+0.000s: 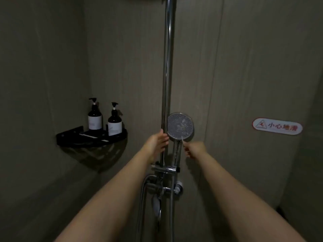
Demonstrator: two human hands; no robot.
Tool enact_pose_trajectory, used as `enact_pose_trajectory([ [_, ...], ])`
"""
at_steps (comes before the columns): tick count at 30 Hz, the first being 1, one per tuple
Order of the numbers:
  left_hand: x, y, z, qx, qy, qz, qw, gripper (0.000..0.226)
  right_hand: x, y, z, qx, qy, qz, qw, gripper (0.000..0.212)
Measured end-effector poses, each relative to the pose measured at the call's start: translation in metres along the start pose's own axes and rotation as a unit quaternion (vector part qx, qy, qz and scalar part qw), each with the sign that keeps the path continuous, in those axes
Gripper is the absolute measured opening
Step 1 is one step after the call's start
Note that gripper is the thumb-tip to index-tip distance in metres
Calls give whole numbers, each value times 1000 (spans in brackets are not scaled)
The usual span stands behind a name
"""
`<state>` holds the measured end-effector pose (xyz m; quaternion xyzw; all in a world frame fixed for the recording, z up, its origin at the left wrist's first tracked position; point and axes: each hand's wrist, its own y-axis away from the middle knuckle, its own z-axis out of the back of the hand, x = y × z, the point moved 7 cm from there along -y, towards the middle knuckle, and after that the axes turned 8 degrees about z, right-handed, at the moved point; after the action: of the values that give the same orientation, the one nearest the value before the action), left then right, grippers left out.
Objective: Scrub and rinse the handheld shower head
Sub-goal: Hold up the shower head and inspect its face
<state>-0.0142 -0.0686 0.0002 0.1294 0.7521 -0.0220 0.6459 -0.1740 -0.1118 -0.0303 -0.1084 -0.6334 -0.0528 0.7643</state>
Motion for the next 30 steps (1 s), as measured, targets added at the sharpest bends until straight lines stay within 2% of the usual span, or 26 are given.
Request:
enact_pose_trajectory([
  [3,23,-26,0,-18,9,33,999,55,-25,-26,-8,-33,70,-12,997,37],
  [6,43,-43,1,-26,23,54,998,60,-48,-34,-28,8,109,-35,993,36],
  [9,47,-50,1,-20,25,69,997,63,-56,-43,-43,37,95,-19,995,19],
  [13,48,-56,5,-14,12,79,997,63,-62,-50,-55,47,68,1,997,33],
  [21,58,-67,6,-17,-2,77,997,56,-66,-49,-53,-16,11,64,998,26],
  [24,61,-65,0,-24,-7,77,997,46,-68,-43,-56,-35,-28,69,997,26],
  [27,65,-68,1,-49,-31,78,995,31,-58,-43,-56,-55,-59,81,993,17],
  [30,69,-74,6,-87,-42,78,992,17,-37,-47,-48,-59,-62,111,990,16],
])
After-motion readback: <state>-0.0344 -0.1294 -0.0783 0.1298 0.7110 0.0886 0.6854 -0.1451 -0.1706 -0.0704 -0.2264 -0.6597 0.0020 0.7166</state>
